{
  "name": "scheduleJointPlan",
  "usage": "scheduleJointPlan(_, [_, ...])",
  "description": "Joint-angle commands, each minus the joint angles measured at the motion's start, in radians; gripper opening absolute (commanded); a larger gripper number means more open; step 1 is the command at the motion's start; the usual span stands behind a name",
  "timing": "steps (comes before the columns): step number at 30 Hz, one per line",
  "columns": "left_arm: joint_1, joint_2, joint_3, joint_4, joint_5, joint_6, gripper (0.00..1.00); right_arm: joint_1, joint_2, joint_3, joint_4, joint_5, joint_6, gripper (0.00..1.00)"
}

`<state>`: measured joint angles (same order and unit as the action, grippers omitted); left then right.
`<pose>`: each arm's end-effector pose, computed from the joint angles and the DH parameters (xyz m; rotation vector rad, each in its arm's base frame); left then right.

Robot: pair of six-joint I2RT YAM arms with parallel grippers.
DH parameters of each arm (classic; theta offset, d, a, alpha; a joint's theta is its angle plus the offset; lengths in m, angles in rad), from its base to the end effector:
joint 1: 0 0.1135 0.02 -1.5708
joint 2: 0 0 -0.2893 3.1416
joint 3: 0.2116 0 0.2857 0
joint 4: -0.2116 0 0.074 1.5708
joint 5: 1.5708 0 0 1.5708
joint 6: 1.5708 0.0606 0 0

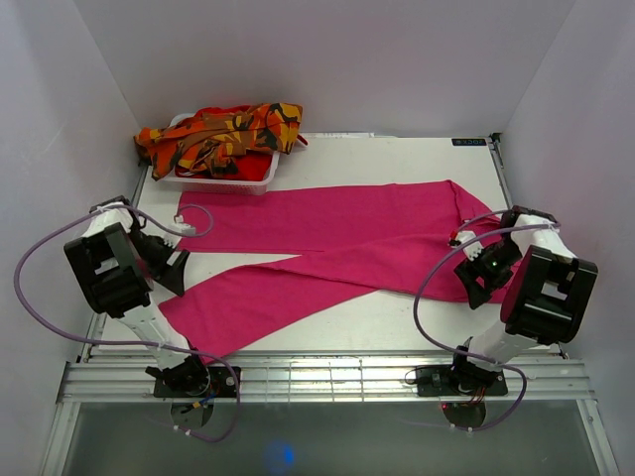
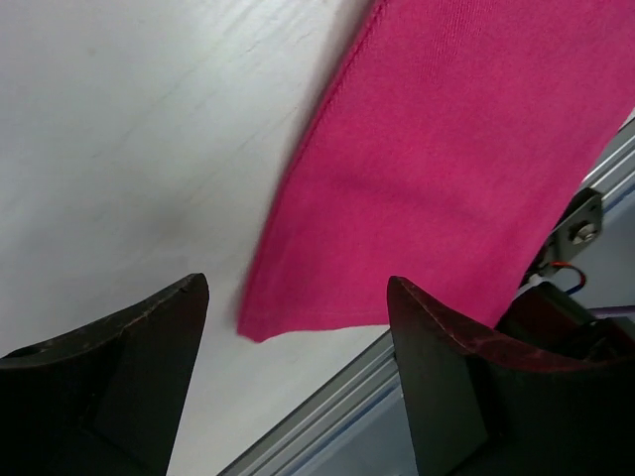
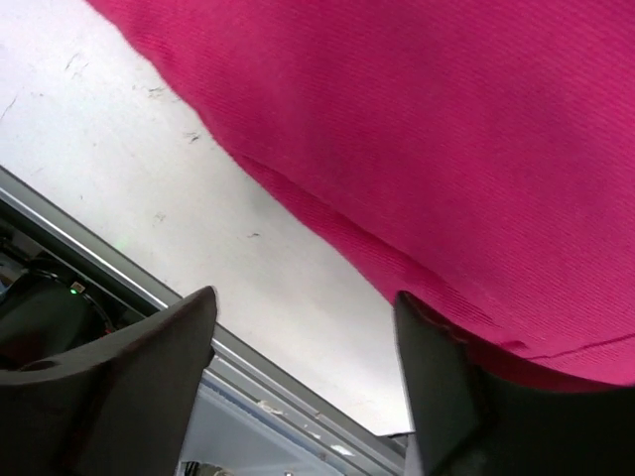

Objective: Fold and stack the trousers
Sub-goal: Flatten the trousers out

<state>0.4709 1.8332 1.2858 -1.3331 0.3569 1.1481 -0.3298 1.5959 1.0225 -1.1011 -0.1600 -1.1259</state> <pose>0.2992 0.1285 0.1742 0.9206 2.8693 -0.7152 0.2686 -0.0817 0.1685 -1.1892 2.8615 0.2925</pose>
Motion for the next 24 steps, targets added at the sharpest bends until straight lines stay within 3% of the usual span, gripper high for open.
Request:
scheduleJointPlan(1, [0.000,-0.005,-0.048,0.020,0.091,-0.080,0.84,0.017,-0.053,-0.050,-0.017,0.030,-0.149,0.82])
scheduleJointPlan(5, [-0.002,-0.009,-0.063,0.087,0.091,-0.106,0.84,0.066,-0.147,-0.171,0.105,0.050,-0.134,0.90])
scheduleJointPlan(12, [0.000,-0.008,-0.037,0.080,0.105,-0.122,0.84,0.204,-0.261,-0.294,0.204,0.014,-0.071,0.86])
scheduleJointPlan(17, [0.003,-0.038,-0.055,0.077,0.061,-0.077,0.85,0.242,-0.283,-0.375,0.366,0.137,-0.055,0.86])
scheduleJointPlan(21, [0.014,-0.092,-0.112,0.132,-0.001,-0.064,0.85,0.252,-0.254,-0.398,0.457,0.187,-0.038,0.79])
scheduleJointPlan(24, [0.014,-0.114,-0.161,0.210,-0.076,-0.064,0.85,0.265,-0.217,-0.409,0.489,0.201,-0.014,0.69])
